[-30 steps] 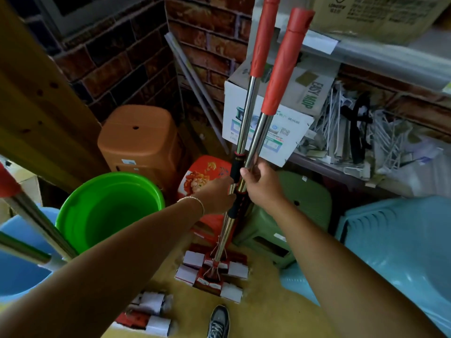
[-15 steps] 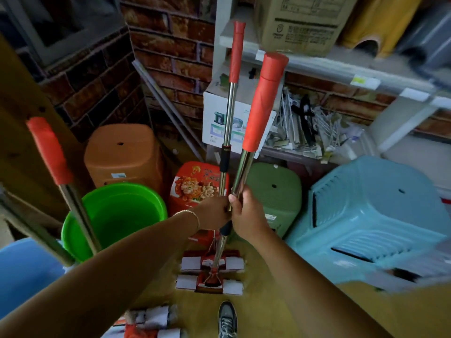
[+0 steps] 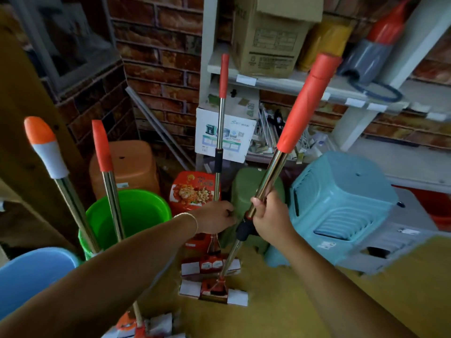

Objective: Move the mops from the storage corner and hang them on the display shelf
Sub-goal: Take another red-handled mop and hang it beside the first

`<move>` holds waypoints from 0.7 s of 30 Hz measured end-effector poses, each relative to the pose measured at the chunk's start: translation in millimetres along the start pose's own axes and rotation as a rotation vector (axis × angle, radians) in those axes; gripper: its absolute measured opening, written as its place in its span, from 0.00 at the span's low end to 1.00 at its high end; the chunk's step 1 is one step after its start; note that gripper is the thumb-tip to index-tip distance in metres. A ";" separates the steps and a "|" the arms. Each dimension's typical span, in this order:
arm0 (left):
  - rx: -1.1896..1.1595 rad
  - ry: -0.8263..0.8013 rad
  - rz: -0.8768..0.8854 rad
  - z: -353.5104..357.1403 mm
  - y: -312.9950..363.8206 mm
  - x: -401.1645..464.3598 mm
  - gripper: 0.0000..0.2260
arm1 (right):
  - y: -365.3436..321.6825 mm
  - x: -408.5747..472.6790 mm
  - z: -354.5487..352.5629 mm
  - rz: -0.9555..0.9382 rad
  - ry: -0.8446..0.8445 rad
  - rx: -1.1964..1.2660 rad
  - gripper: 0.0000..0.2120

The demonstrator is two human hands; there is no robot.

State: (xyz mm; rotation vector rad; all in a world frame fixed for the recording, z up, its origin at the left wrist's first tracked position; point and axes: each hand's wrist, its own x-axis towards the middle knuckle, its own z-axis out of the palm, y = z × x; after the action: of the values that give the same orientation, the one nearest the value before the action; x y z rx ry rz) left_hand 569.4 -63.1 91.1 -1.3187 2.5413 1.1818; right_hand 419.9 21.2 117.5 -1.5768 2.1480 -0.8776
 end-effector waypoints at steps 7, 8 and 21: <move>-0.040 0.082 0.131 -4.8 76.1 -39.3 0.15 | -44.0 -17.7 -91.1 -0.142 0.106 -0.012 0.05; -0.041 0.117 0.142 -4.5 87.7 -44.2 0.11 | -49.7 -22.8 -104.7 -0.170 0.110 0.019 0.04; -0.121 0.422 0.235 11.0 183.5 -137.0 0.18 | -68.2 -81.0 -198.8 -0.651 0.086 0.357 0.05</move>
State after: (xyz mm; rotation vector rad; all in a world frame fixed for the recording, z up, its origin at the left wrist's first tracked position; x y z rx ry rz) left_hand 522.2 100.9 244.1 -1.4632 3.0360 1.2216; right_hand 378.5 139.7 304.5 -2.0825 1.3998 -1.4447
